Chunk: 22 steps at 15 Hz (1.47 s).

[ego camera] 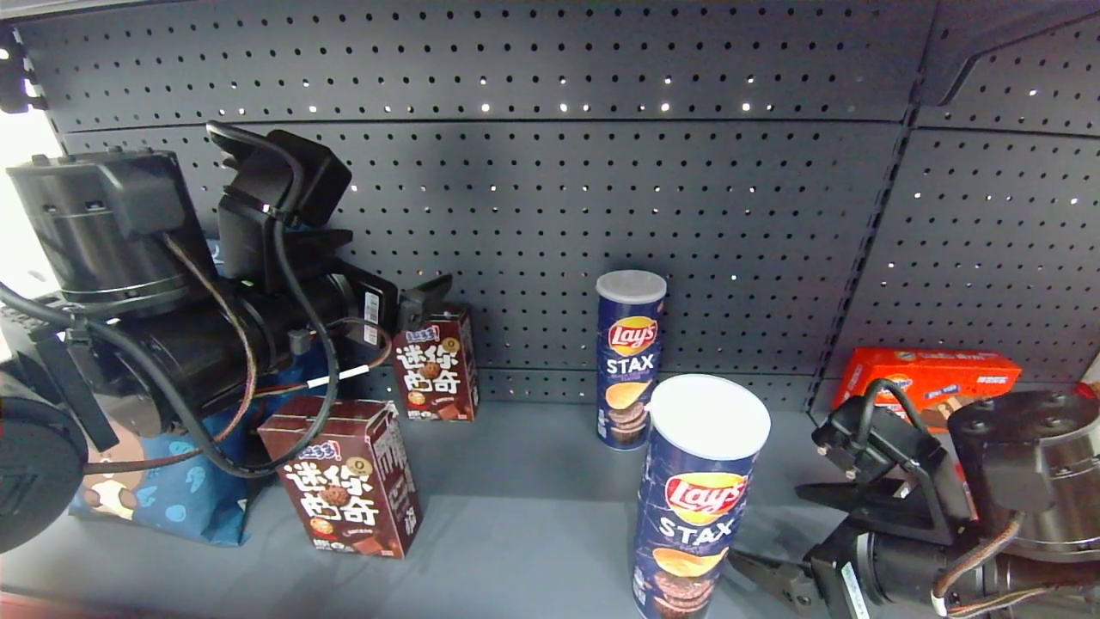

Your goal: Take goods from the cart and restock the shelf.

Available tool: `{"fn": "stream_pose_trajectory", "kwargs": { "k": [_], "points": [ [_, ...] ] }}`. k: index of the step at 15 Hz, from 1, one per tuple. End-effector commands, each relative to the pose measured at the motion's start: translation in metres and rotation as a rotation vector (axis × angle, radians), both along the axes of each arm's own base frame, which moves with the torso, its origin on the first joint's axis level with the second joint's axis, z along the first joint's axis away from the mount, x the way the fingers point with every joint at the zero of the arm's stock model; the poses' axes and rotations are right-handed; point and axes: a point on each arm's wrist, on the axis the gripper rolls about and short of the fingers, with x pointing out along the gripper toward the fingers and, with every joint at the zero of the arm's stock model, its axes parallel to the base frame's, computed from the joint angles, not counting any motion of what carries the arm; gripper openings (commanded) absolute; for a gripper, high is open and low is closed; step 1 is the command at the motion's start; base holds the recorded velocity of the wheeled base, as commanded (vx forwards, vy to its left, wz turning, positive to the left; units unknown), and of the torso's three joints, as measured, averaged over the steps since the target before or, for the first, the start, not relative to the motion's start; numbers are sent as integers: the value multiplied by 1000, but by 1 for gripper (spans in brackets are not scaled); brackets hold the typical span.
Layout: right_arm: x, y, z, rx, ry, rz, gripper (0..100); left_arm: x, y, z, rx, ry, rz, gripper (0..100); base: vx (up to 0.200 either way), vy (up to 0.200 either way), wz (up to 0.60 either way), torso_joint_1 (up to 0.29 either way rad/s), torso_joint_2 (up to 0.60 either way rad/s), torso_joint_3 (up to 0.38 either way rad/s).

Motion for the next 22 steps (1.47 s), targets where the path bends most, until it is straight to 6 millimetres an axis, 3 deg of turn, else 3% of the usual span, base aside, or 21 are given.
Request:
{"fn": "stream_pose_trajectory", "kwargs": {
  "k": [1, 22],
  "points": [
    [1, 3, -3, -10, 10, 6, 100, 1, 0, -1, 2, 4, 0, 100, 0, 0, 0, 0, 0, 0],
    [16, 18, -6, -21, 23, 14, 100, 1, 0, -2, -5, 6, 1, 100, 0, 0, 0, 0, 0, 0]
  ]
}}
